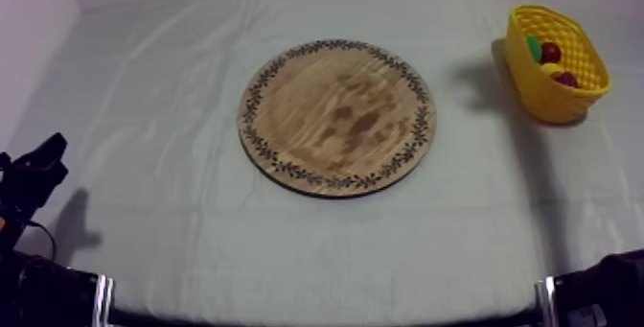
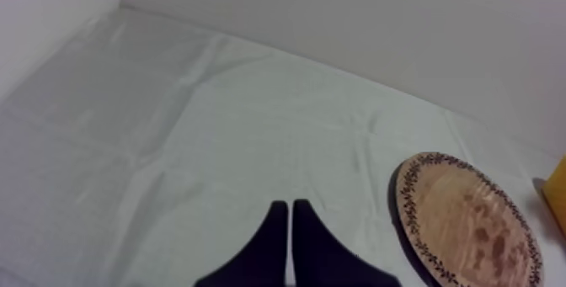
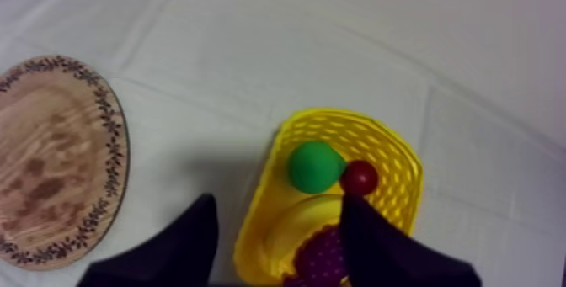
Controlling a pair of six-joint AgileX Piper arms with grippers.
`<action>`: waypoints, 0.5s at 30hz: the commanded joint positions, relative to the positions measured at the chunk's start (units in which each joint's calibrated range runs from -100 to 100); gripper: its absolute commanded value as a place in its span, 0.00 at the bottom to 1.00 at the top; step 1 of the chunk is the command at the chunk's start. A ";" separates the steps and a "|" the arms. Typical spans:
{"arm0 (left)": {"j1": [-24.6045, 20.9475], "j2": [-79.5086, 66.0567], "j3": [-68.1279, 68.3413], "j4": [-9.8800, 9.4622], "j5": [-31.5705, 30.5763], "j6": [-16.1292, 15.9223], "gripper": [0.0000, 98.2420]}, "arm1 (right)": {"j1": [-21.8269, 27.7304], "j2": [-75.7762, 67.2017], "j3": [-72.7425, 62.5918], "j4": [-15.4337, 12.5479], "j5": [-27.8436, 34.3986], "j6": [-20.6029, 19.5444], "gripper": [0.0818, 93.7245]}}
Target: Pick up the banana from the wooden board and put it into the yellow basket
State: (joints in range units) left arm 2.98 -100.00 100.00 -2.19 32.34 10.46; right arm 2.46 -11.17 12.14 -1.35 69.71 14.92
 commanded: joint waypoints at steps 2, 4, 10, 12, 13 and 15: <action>0.02 0.00 0.00 0.02 0.00 0.02 0.00 | -1.38 -8.69 4.14 -0.11 -0.72 -1.64 0.36; 0.02 0.00 0.00 0.02 0.00 0.02 0.00 | -2.18 -12.45 6.76 -0.25 -1.39 -2.65 0.32; 0.02 0.00 0.00 0.02 0.00 0.02 0.00 | -4.17 -23.91 17.25 -0.58 -4.45 -5.04 0.18; 0.02 0.00 0.00 0.02 0.00 0.02 0.00 | -4.71 -27.52 21.51 -0.66 -5.76 -5.60 0.15; 0.02 0.00 0.00 0.02 0.00 0.02 0.00 | -4.93 -29.31 23.80 -0.77 -6.61 -5.81 0.14; 0.02 0.00 0.00 0.02 0.00 0.02 0.00 | -5.32 -32.74 28.64 -1.01 -8.72 -6.09 0.12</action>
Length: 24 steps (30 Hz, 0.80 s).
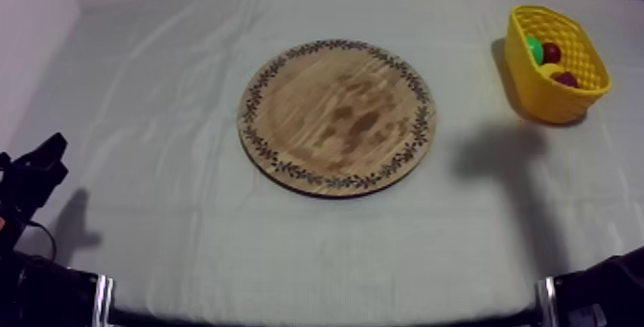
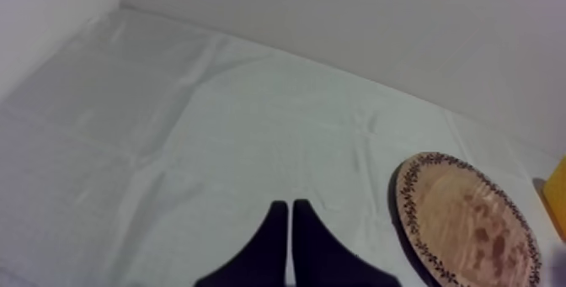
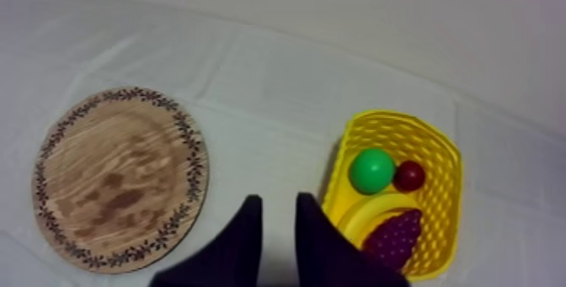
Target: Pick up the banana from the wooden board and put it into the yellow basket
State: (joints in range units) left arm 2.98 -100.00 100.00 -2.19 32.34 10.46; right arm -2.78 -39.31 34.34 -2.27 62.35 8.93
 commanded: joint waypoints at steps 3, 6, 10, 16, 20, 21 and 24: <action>0.02 0.00 0.00 0.02 0.00 0.02 0.00 | -0.32 -9.37 14.21 -0.30 -5.45 -0.56 0.10; 0.02 0.00 0.00 0.02 0.00 0.02 0.00 | 0.16 -13.62 22.38 -0.74 -10.25 -0.59 0.09; 0.02 0.00 0.00 0.02 0.00 0.02 0.00 | -0.09 -18.81 33.14 -0.20 -15.47 -1.09 0.08; 0.02 0.00 0.00 0.02 0.00 0.02 0.00 | 0.59 -28.79 48.07 -0.29 -18.57 0.28 0.07; 0.02 0.00 0.00 0.02 0.00 0.02 0.00 | 0.97 -35.90 54.52 -0.33 -19.63 0.35 0.03; 0.02 0.00 0.00 0.02 0.00 0.02 0.00 | 0.85 -37.45 55.90 0.15 -19.79 -0.19 0.02; 0.02 0.00 0.00 0.02 0.00 0.02 0.00 | 0.47 -41.41 60.35 2.16 -21.17 -2.29 0.01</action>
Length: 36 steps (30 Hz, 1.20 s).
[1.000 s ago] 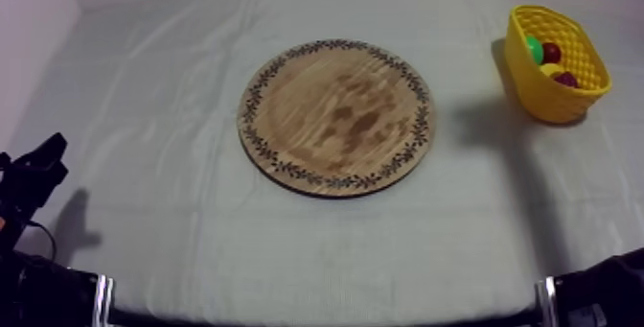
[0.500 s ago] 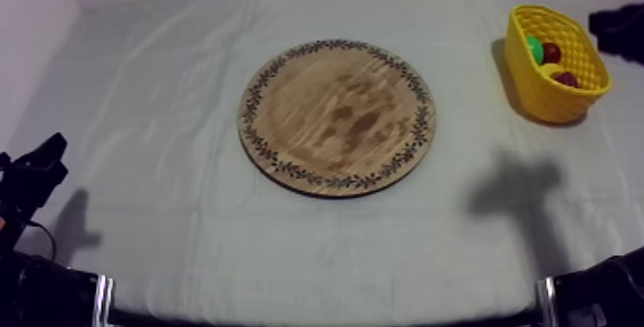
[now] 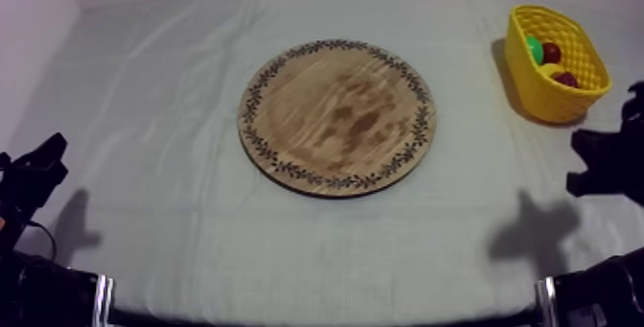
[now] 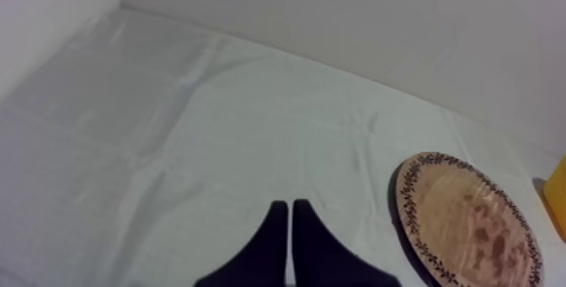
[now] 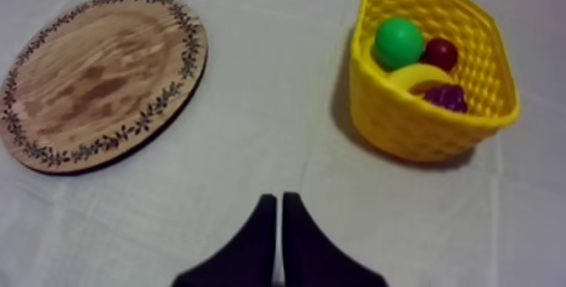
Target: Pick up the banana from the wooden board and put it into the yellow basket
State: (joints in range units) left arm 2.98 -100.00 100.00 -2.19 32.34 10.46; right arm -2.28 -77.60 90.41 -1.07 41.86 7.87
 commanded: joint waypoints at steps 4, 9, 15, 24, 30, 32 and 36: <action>0.02 0.00 0.00 0.02 0.00 0.02 0.00 | 0.35 -5.87 7.69 1.07 -2.05 -1.13 0.01; 0.02 0.00 0.00 0.02 0.00 -0.01 0.00 | 1.26 -7.74 8.62 0.32 -2.49 -1.44 0.00; 0.02 0.00 0.00 0.02 0.00 -0.01 0.00 | 1.23 -10.59 9.28 0.12 -4.92 1.28 0.00; 0.02 0.00 0.00 0.02 0.00 0.02 0.00 | 1.00 -15.87 9.37 0.04 -6.00 3.47 0.00; 0.02 0.00 0.00 0.02 0.00 0.02 0.00 | 2.43 -17.81 9.37 -0.02 -5.64 3.60 0.00; 0.02 0.00 0.00 0.02 0.00 0.02 0.00 | 2.82 -17.94 9.37 -0.02 -5.60 3.72 0.00; 0.02 0.00 0.00 0.02 0.00 0.02 0.00 | 3.11 -18.04 9.37 -0.03 -5.57 3.83 0.00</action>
